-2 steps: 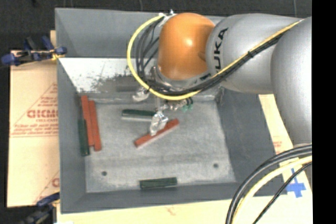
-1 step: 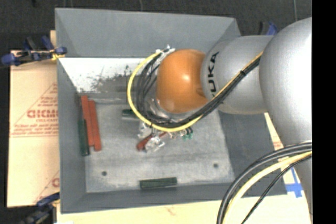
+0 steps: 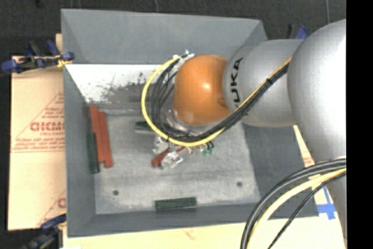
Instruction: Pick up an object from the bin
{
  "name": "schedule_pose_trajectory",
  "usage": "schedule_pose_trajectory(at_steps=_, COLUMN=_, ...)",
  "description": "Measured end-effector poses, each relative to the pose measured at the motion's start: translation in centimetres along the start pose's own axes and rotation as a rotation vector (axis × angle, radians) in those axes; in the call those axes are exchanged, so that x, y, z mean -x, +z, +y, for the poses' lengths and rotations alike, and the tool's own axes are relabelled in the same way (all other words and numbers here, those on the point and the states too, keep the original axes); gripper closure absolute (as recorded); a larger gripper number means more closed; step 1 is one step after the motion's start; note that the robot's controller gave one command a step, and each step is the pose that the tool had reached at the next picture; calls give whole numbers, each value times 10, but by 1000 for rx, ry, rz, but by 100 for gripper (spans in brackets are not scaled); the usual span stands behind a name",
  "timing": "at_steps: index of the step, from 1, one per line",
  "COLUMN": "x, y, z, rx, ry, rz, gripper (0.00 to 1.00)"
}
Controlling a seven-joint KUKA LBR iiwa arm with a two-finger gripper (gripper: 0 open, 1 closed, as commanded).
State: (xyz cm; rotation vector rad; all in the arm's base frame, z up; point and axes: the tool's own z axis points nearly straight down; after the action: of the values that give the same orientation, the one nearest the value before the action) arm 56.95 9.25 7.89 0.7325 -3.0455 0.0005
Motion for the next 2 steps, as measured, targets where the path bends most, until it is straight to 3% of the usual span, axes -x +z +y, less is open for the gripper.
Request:
schedule_pose_trajectory(at_steps=1, x=3, y=-123, z=-18, rx=-3, ry=8, rz=-13, gripper=100)
schedule_pose_trajectory(at_steps=2, x=3, y=-122, z=-18, rx=-2, ry=8, rz=-13, gripper=0)
